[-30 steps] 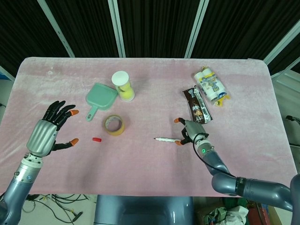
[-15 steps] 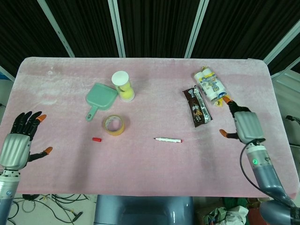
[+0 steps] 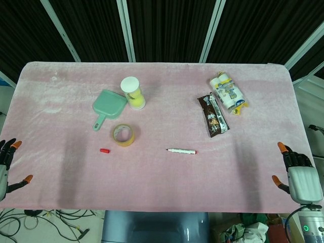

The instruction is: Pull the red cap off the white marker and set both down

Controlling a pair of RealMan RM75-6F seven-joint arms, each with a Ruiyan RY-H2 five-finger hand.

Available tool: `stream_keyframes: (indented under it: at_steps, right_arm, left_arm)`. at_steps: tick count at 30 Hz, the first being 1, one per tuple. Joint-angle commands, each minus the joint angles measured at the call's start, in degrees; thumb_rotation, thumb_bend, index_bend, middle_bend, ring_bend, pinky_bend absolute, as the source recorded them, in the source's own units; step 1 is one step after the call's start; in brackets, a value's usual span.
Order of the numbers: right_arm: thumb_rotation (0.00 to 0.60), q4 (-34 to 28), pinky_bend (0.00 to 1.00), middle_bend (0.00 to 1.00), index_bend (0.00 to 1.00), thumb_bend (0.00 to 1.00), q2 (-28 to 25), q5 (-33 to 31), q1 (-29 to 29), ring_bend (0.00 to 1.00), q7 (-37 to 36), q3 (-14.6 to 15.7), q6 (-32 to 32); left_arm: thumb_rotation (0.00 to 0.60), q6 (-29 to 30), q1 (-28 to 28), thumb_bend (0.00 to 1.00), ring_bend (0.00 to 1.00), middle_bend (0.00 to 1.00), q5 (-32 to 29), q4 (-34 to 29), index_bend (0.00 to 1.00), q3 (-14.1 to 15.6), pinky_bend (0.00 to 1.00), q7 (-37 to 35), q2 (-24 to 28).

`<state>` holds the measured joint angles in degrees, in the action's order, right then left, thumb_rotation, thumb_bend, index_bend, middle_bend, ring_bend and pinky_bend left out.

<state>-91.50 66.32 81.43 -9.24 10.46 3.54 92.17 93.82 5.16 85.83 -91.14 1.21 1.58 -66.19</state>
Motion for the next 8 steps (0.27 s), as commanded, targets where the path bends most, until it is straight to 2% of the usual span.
stream_keyframes:
  at_steps: [1, 8]
  right_arm:
    - [0.6, 0.2, 0.23, 0.13, 0.04, 0.08, 0.0, 0.6, 0.6, 0.24, 0.7, -0.7, 0.5]
    - [0.6, -1.3, 0.23, 0.13, 0.04, 0.08, -1.4, 0.4, 1.9, 0.24, 0.2, -1.5, -0.2]
  left_arm:
    - [0.6, 1.0, -0.5, 0.07, 0.0, 0.07, 2.4, 0.5, 0.11, 0.5, 0.0, 0.2, -0.2]
    - [0.6, 1.7, -1.3, 0.07, 0.0, 0.07, 1.6, 1.0, 0.11, -1.1, 0.0, -0.2, -1.1]
